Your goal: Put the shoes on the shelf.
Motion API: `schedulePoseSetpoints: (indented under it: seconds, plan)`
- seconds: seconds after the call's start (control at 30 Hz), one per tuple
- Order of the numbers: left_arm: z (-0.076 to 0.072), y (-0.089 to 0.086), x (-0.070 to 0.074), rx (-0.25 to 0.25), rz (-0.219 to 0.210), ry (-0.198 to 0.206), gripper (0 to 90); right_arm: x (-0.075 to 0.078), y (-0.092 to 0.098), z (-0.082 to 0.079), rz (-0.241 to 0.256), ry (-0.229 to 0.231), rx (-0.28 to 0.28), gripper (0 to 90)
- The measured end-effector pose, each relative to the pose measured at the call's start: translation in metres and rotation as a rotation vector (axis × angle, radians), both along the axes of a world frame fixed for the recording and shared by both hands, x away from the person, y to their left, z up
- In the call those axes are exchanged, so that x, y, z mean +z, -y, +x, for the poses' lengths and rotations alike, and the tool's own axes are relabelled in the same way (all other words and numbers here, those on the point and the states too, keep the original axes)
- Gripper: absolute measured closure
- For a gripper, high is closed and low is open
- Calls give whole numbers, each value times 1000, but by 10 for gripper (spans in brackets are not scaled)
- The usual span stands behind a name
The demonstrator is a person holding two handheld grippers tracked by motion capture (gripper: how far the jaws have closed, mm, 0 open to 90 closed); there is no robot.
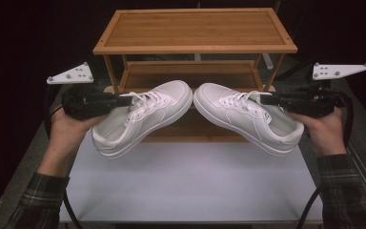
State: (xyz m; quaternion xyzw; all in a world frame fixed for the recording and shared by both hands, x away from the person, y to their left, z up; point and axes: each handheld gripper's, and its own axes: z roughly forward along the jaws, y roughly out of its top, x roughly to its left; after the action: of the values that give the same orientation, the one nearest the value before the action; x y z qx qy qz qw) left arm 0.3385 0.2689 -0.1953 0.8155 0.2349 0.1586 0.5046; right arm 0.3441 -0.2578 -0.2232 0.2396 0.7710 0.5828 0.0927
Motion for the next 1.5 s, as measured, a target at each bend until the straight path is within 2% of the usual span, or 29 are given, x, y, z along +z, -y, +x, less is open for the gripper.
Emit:
schedulePoseSetpoints:
  seconds: [0.23,0.27,0.37,0.47,0.5,0.53,0.57,0.63,0.73,0.8,1.0,1.1,1.2,1.23,1.27,1.33,1.37,1.4,1.43,1.5]
  plan:
    - [30,13,-2,47,-8,2,842,5,-2,24,-14,-7,-55,843]
    - [30,13,-2,47,-8,2,842,5,-2,24,-14,-7,-55,843]
    - [47,19,-10,94,-23,-4,842,5,-7,37,-18,-12,-92,843]
    - [53,21,-13,114,-36,-11,842,1,-10,48,-16,-18,-126,842]
    - [59,24,-16,142,-44,-12,842,-1,-12,50,-14,-23,-144,843]
    - [59,24,-16,142,-44,-12,841,-2,-13,53,-13,-25,-157,842]
    - [62,25,-18,172,-59,-11,841,-2,-15,56,-6,-25,-174,843]
    - [66,26,-19,201,-78,-15,841,-2,-17,59,-5,-28,-182,842]
    - [69,27,-19,215,-83,-16,840,1,-22,64,-9,-27,-193,841]
    - [71,29,-19,224,-87,-19,839,4,-29,68,-32,-17,-224,841]
    - [75,31,-21,236,-88,-24,830,8,-36,68,-39,6,-232,833]
    - [74,33,-22,241,-70,-5,803,6,-41,68,-95,23,-244,807]
    - [75,32,-22,246,-88,-3,739,7,-41,68,-70,21,-237,770]
    - [75,30,-22,245,-119,3,721,10,-36,66,-17,26,-242,764]
    - [75,28,-20,255,-136,7,684,12,-35,66,-13,24,-247,742]
    - [74,27,-19,254,-139,8,644,13,-33,66,-11,25,-249,714]
    - [73,25,-17,250,-145,11,618,15,-31,65,-9,21,-250,644]
    - [73,25,-17,250,-145,11,592,15,-31,65,-9,21,-250,644]
    - [71,21,-15,244,-158,11,569,16,-30,62,-10,24,-262,581]
    - [67,17,-11,240,-175,18,511,19,-26,59,19,17,-269,495]
